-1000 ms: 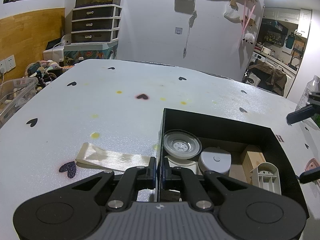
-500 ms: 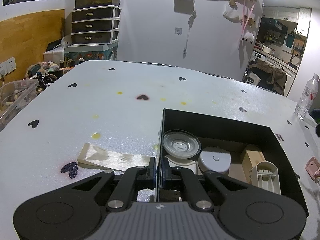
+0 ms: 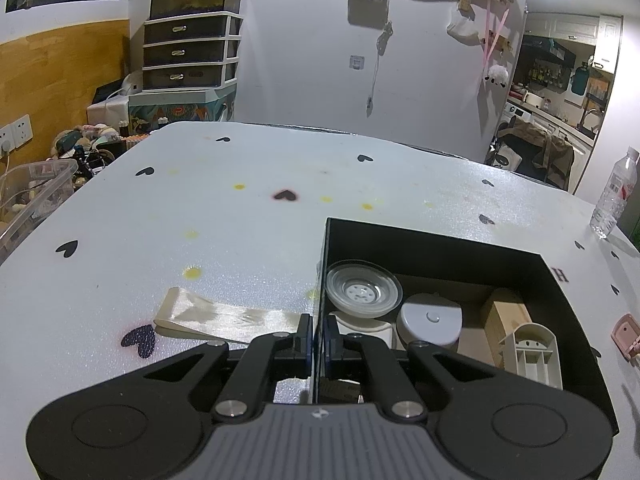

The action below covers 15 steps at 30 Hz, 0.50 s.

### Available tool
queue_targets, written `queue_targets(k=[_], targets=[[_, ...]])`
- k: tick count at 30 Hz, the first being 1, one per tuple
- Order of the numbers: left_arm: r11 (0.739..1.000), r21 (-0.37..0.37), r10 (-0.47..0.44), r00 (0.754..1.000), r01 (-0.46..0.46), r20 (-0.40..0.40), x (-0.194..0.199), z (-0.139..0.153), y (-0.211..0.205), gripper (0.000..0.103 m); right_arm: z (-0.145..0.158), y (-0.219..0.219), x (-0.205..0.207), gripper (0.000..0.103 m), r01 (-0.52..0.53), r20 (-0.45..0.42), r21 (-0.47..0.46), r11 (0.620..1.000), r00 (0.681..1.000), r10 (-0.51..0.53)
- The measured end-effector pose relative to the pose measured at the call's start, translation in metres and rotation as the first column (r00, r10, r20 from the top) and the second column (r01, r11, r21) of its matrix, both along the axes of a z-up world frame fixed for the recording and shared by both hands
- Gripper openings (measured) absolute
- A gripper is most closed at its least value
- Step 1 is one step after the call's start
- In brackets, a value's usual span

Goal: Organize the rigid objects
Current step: 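Lift the right gripper out of the box and move toward the pink scissors, then grasp the pink scissors on the table with the right gripper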

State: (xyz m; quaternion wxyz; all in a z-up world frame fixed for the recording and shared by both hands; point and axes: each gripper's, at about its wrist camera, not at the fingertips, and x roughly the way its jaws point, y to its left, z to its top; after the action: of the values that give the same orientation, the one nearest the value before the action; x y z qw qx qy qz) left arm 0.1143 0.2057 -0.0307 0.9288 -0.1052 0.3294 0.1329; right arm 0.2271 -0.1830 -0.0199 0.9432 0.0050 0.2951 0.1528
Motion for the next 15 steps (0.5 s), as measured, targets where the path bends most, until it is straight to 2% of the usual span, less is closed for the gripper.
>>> queue_targets(k=[4, 9, 12, 15], targets=[[1.0, -0.001, 0.0, 1.0, 0.0, 0.0, 0.0, 0.0, 0.0, 0.005, -0.018, -0.01, -0.003, 0.103, 0.137, -0.04, -0.066, 0.988, 0.989, -0.14], [1.0, -0.001, 0.001, 1.0, -0.001, 0.0, 0.0, 0.0, 0.0, 0.005, -0.037, -0.018, -0.01, 0.103, 0.176, -0.092, -0.071, 0.982, 0.979, -0.182], [1.0, 0.0, 0.0, 1.0, 0.0, 0.0, 0.0, 0.0, 0.0, 0.005, -0.043, -0.016, -0.014, 0.102, 0.187, -0.081, -0.098, 0.977, 0.977, -0.195], [1.0, 0.0, 0.0, 1.0, 0.0, -0.001, 0.0, 0.0, 0.0, 0.005, -0.041, -0.011, -0.015, 0.086, 0.207, -0.016, -0.167, 0.964, 0.977, -0.212]])
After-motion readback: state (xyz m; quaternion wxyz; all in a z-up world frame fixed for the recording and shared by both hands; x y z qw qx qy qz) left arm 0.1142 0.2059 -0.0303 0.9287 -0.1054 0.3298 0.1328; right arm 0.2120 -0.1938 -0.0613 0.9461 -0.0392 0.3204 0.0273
